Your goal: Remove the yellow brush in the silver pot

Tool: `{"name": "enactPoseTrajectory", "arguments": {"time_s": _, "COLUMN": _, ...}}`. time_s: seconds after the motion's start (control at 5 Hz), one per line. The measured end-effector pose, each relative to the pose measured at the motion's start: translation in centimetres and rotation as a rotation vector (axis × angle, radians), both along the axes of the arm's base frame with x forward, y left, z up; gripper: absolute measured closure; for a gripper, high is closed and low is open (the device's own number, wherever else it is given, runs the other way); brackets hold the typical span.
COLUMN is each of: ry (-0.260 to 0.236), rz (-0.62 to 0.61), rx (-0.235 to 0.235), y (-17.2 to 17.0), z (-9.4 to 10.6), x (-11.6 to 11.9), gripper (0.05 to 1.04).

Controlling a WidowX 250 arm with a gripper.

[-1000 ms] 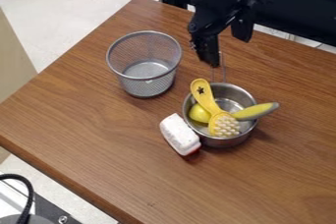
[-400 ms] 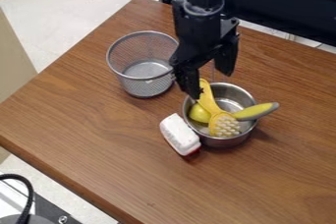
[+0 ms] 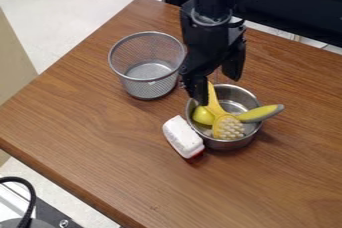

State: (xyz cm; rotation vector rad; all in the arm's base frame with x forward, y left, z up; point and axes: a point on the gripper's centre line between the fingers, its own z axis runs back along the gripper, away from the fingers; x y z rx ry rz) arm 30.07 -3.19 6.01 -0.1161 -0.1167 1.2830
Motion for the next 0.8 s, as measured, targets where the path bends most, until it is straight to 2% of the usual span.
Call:
{"name": "enactPoseTrajectory", "arguments": {"time_s": 0.2, "ry": 0.018, "rz": -0.006, "rx": 0.005, "y": 0.1, "z": -0.7, "x": 0.2, "gripper": 0.084}}
{"name": "enactPoseTrajectory", "arguments": {"time_s": 0.4, "ry": -0.010, "rz": -0.035, "rx": 0.026, "y": 0.4, "z": -0.9, "x": 0.5, "gripper": 0.084}}
{"name": "enactPoseTrajectory", "arguments": {"time_s": 0.6, "ry": 0.003, "rz": -0.066, "rx": 0.050, "y": 0.6, "z": -1.8, "x": 0.3, "gripper": 0.084}}
{"name": "enactPoseTrajectory", "arguments": {"time_s": 0.8, "ry": 0.010, "rz": -0.117, "rx": 0.046, "y": 0.3, "z": -2.5, "x": -0.4, "gripper": 0.084}}
